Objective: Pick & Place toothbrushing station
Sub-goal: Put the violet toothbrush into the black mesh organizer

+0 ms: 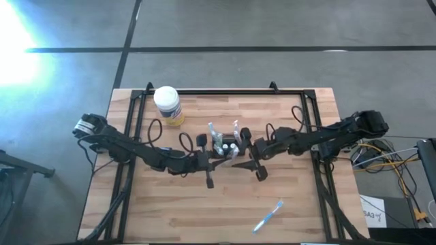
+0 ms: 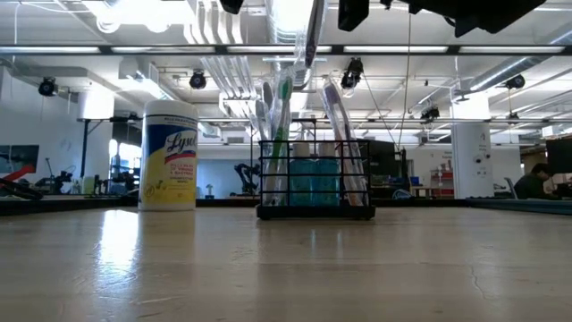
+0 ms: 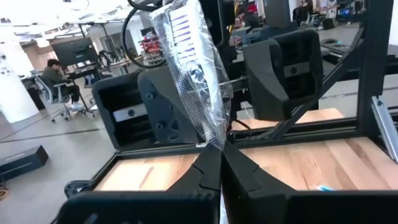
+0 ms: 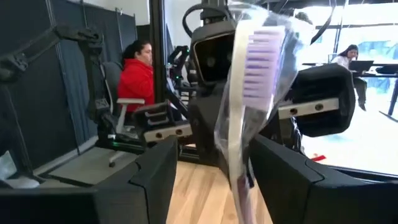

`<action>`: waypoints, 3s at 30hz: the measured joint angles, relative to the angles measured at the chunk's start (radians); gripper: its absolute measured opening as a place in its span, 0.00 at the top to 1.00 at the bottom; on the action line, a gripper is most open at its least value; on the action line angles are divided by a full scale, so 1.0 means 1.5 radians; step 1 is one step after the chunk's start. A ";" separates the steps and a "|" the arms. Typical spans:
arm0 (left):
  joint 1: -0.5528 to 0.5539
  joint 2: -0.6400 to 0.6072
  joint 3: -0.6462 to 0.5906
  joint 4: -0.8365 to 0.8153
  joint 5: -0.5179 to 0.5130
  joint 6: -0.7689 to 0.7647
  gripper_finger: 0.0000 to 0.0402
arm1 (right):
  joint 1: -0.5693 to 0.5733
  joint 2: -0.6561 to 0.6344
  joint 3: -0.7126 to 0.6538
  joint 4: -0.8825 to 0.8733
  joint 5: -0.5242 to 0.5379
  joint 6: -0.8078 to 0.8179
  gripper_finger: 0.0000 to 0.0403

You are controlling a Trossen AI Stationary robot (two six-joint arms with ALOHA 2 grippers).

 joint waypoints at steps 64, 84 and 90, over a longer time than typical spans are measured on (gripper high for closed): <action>-0.051 -0.653 -0.530 -0.029 0.110 -0.209 0.98 | -0.002 -0.782 -0.368 -0.378 0.123 0.018 0.97; -0.051 -0.636 -0.531 -0.028 -0.051 -0.185 0.98 | -0.002 -0.767 -0.373 -0.370 0.230 0.030 0.95; -0.051 -0.618 -0.531 -0.028 -0.055 -0.186 0.96 | -0.002 -0.630 -0.297 -0.338 0.233 -0.020 0.95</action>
